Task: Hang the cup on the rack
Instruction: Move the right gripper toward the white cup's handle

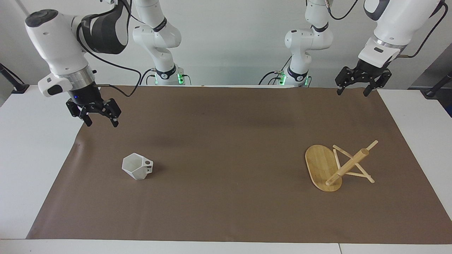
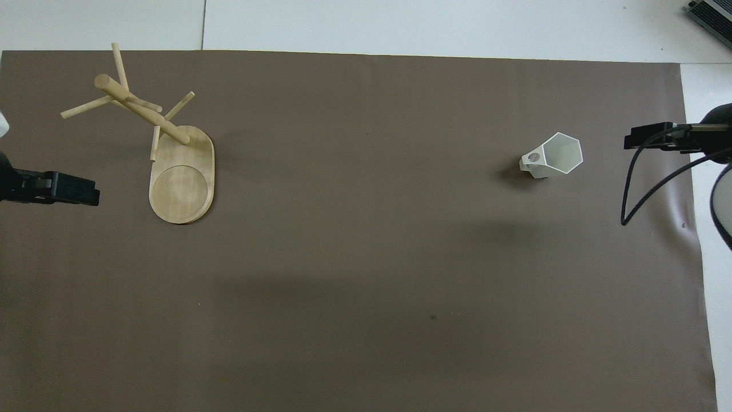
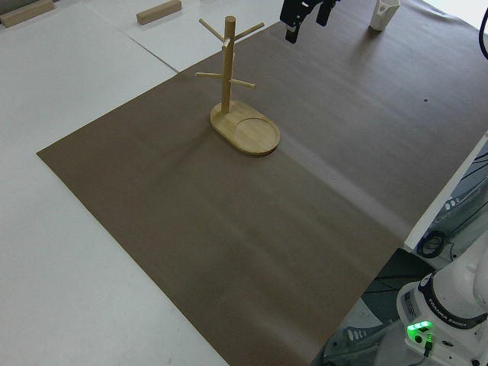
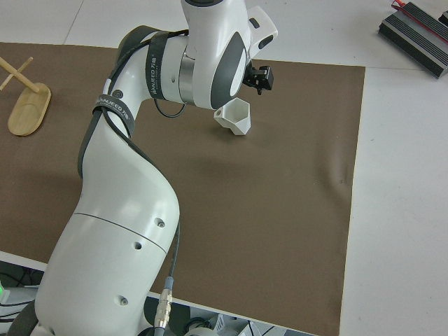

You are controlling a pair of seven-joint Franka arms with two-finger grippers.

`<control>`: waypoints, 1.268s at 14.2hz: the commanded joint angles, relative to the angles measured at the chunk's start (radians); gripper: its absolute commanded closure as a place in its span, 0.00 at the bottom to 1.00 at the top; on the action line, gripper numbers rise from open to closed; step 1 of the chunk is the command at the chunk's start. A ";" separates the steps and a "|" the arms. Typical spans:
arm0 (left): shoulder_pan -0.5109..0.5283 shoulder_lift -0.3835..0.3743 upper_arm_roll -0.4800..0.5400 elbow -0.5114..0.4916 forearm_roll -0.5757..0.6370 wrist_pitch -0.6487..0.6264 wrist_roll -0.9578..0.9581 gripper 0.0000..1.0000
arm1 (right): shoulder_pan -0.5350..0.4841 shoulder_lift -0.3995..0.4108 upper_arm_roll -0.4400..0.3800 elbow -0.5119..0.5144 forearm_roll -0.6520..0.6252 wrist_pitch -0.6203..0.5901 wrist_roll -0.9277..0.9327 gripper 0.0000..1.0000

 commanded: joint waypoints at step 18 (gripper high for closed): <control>-0.025 -0.054 0.011 -0.089 -0.009 0.006 -0.016 0.00 | -0.002 0.274 0.023 -0.024 0.003 0.274 -0.063 0.00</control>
